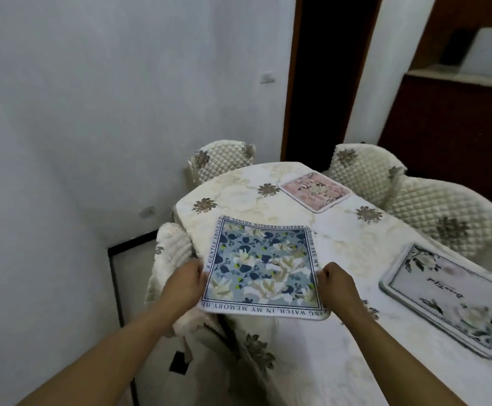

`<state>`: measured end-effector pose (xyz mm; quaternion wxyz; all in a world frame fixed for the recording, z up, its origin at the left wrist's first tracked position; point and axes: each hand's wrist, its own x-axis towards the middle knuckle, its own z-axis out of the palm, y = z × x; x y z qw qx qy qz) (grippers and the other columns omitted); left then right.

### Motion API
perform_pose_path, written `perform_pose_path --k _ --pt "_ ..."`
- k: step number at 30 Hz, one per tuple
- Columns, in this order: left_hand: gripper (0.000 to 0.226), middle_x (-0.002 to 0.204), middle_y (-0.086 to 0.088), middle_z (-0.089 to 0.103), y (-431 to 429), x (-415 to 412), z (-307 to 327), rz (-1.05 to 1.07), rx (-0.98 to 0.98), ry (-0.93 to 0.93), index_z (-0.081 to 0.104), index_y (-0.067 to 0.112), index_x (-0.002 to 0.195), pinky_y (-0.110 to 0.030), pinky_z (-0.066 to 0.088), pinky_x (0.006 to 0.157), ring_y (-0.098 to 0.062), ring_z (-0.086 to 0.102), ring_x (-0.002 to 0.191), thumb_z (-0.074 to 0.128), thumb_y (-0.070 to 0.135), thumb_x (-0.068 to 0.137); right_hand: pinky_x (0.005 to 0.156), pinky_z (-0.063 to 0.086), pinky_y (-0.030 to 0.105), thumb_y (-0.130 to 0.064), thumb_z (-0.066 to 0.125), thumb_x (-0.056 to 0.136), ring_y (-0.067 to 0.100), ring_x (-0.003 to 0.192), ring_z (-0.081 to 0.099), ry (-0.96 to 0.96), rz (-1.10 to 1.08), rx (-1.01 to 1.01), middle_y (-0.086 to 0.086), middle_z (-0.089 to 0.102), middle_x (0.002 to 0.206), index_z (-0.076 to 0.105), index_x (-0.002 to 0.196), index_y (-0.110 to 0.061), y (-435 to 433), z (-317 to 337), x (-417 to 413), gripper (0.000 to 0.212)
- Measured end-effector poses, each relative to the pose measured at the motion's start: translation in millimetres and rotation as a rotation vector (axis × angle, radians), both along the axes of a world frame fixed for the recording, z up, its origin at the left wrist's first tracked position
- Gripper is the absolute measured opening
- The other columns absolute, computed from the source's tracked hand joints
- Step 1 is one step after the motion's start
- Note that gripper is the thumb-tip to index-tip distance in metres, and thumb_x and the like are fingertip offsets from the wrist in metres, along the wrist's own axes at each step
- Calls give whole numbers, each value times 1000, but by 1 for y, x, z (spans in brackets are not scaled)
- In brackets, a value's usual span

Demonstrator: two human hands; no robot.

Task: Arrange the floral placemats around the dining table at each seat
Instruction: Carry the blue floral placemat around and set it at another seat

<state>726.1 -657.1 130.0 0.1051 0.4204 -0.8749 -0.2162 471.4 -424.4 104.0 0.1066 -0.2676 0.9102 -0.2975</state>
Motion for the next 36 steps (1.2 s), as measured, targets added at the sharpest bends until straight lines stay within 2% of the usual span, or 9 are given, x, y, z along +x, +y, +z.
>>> perform_pose_path --k 4,11,16,24,29,36 --pt "17 79 -3 60 -49 -48 -2 -169 12 -24 50 16 83 -36 42 63 -27 58 78 52 28 95 55 32 34 -29 44 99 23 65 50 8 -166 4 3 50 69 40 74 -16 -4 -5 -1 28" --pt "19 76 2 55 -120 -141 -21 -354 10 -78 46 21 81 -31 29 51 -19 51 69 48 32 95 55 33 34 -28 46 98 21 63 49 -22 -366 -23 3 50 67 42 74 -15 -41 -33 -39 28" --pt "22 74 2 55 -183 -185 -34 -419 -2 -112 45 23 78 -31 32 51 -18 52 66 44 35 96 54 34 34 -29 46 99 22 62 50 -94 -422 -30 9 53 69 46 77 -8 -94 -52 -57 30" --pt "19 76 2 56 -271 -245 -91 -591 92 -100 49 19 82 -34 38 57 -18 53 68 52 31 96 59 41 35 -32 44 99 25 66 54 -183 -596 35 5 54 70 44 77 -11 -166 -98 -45 31" --pt "18 75 0 59 -319 -266 -139 -707 157 -140 52 18 82 -33 40 58 -17 54 68 54 30 96 61 41 34 -29 45 99 24 68 55 -253 -813 29 6 56 72 47 78 -9 -215 -123 -11 29" --pt "17 74 1 59 -372 -258 -172 -695 271 -172 52 17 80 -29 35 54 -16 54 67 57 24 95 63 44 36 -25 49 98 28 71 57 -289 -951 75 10 60 75 47 77 -10 -283 -144 12 26"
